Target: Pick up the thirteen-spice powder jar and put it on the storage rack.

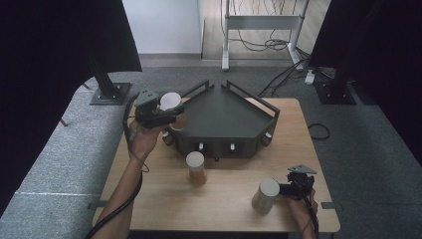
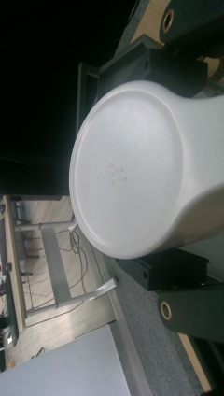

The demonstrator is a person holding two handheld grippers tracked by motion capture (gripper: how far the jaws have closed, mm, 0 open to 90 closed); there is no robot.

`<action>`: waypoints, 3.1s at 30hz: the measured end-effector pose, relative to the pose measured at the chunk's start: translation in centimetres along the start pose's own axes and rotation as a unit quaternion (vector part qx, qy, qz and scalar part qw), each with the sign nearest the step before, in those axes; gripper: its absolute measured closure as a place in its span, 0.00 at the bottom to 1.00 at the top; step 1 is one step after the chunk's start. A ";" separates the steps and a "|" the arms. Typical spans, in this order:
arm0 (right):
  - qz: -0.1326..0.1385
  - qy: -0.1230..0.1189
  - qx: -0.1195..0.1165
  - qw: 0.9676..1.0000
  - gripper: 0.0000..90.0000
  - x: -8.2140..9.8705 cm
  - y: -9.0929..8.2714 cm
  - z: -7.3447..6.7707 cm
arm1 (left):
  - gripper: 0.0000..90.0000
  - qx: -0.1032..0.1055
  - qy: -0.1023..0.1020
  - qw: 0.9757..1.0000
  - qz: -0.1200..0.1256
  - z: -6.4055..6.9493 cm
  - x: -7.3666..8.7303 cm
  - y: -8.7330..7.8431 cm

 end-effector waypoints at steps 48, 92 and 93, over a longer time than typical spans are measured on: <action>0.000 -0.001 -0.001 1.000 0.00 0.0 0.0 0.0 | 0.34 -0.008 0.000 0.999 -0.049 0.9 1.2 8.1; 0.000 -0.001 -0.001 1.000 0.00 0.0 0.0 0.0 | 0.11 -0.025 -0.001 0.999 -0.029 0.4 0.6 7.5; 0.000 -0.001 -0.001 1.000 0.00 0.0 0.0 0.0 | 0.11 -0.026 -0.001 0.999 -0.027 0.4 0.6 7.3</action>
Point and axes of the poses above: each handheld gripper's, and its own axes: y roughly forward along the jaws, x roughly out of its underside, z roughly to its right, the point moved 8 cm from there along y, roughly forward along the jaws, and after that the axes turned 3 degrees about z, right-handed, at the moved point
